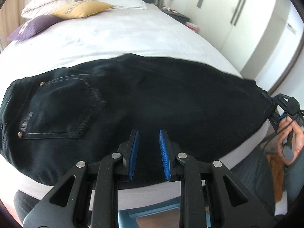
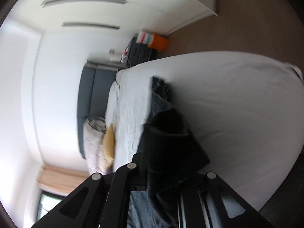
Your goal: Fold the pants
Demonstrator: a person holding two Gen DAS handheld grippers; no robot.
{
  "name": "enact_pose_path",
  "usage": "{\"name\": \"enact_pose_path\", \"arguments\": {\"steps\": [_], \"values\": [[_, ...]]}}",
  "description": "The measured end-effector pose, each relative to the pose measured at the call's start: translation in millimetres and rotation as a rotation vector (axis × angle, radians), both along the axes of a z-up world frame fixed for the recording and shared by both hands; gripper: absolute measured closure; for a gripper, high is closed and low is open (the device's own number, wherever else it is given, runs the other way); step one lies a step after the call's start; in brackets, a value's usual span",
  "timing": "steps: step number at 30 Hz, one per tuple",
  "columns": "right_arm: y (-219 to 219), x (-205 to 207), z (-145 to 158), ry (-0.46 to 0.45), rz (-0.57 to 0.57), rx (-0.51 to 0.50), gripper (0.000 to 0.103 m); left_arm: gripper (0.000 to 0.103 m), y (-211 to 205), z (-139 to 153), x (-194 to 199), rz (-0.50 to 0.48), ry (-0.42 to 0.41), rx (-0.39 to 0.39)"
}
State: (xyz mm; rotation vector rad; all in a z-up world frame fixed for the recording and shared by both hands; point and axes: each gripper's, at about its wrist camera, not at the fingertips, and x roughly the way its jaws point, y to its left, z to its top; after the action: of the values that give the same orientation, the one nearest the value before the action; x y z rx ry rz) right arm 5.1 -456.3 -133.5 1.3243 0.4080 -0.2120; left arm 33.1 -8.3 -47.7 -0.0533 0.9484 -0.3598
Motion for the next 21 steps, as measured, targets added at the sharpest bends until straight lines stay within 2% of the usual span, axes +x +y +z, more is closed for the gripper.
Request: {"name": "enact_pose_path", "arguments": {"steps": [2,4,6,7,8,9,12,14,16,21], "values": [[35,30,33,0.039,0.115,-0.174,0.095,0.082,15,2,6,0.035,0.004,-0.025],[93,67,60,0.091,0.306,-0.378,0.095,0.08,32,2,14,0.069,0.019,-0.065],[165,99,70,0.149,0.527,-0.58,0.095,0.061,48,2,22,0.105,0.026,-0.106],[209,110,68,0.182,0.641,-0.71,0.095,0.034,57,2,25,0.128,0.024,-0.14],[233,115,65,0.194,0.694,-0.772,0.095,0.02,62,4,27,0.143,0.023,-0.169],[259,119,57,0.211,0.754,-0.814,0.095,0.019,67,4,29,0.154,0.023,-0.203],[293,122,36,0.273,0.805,-0.877,0.095,0.019,73,0,44,0.145,0.095,-0.314],[301,118,34,0.272,0.805,-0.935,0.095,0.018,68,-7,55,0.128,0.164,-0.389],[300,115,36,0.262,0.79,-0.942,0.095,0.018,59,-17,68,0.097,0.239,-0.443],[301,101,48,0.215,0.752,-1.042,0.095,0.018,30,-21,99,0.038,0.325,-0.491]]}}
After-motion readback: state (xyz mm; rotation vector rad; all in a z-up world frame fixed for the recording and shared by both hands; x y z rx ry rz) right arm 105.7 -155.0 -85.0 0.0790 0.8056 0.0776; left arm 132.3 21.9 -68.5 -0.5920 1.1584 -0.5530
